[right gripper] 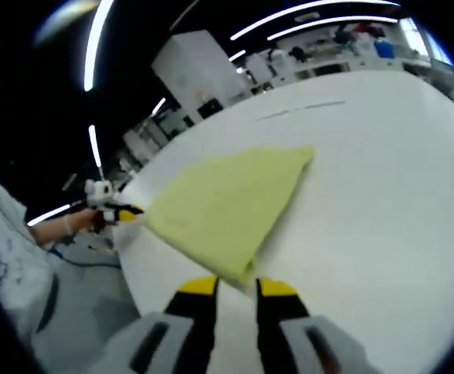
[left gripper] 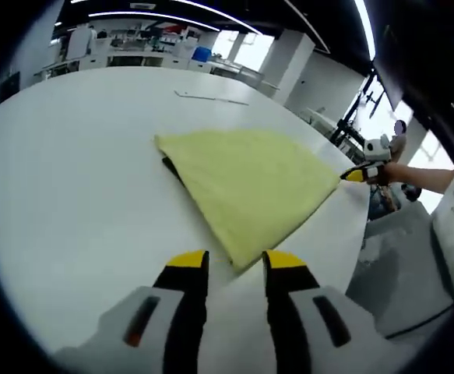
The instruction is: Fold the garment on the visible template until the final outline fits inside the template.
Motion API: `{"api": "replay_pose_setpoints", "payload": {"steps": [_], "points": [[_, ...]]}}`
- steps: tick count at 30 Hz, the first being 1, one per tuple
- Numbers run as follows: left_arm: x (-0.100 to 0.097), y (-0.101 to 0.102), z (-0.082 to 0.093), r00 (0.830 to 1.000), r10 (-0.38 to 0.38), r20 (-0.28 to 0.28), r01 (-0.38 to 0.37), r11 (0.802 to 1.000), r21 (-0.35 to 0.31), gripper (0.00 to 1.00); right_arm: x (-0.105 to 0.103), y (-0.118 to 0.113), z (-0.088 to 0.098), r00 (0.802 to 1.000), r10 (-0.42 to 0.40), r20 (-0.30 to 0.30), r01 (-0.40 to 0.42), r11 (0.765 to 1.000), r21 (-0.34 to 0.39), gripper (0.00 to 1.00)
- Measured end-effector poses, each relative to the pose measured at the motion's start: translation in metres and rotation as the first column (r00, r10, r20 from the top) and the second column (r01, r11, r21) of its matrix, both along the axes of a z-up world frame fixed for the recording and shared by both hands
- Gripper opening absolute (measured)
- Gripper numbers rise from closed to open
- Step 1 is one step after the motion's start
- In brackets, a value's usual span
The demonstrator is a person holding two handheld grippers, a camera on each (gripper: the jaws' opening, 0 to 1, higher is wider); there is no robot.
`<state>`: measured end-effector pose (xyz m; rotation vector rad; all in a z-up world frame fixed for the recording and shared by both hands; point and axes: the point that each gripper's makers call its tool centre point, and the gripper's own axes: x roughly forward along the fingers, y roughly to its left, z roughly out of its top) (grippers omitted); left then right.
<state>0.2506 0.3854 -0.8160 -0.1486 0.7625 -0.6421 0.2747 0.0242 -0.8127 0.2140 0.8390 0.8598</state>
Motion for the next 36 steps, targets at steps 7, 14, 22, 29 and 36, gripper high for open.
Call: {"api": "replay_pose_setpoints", "payload": {"steps": [7,14,22,29,36], "points": [[0.002,0.004,0.016,0.997,-0.004,0.075,0.000,0.999,0.050,0.60,0.004,0.001,0.015,0.991,0.041,0.128,-0.032,0.997,-0.067,0.58],[0.005,0.010,0.014,0.994,-0.005,0.107,-0.006,0.995,0.100,0.90,0.009,0.004,0.022,0.978,0.071,0.197,-0.050,0.992,-0.112,0.86],[-0.008,0.007,0.016,0.994,0.023,0.106,-0.035,0.993,0.111,0.99,0.013,0.003,0.023,0.970,0.079,0.229,-0.048,0.989,-0.141,0.99],[-0.008,0.012,0.015,0.990,0.066,0.121,-0.077,0.993,0.085,0.99,0.014,-0.002,0.029,0.968,0.044,0.245,-0.016,0.993,-0.116,0.99],[-0.010,0.009,0.017,0.990,0.074,0.117,-0.084,0.993,0.078,0.99,0.024,0.005,0.035,0.959,0.076,0.272,-0.039,0.989,-0.142,0.99]]}}
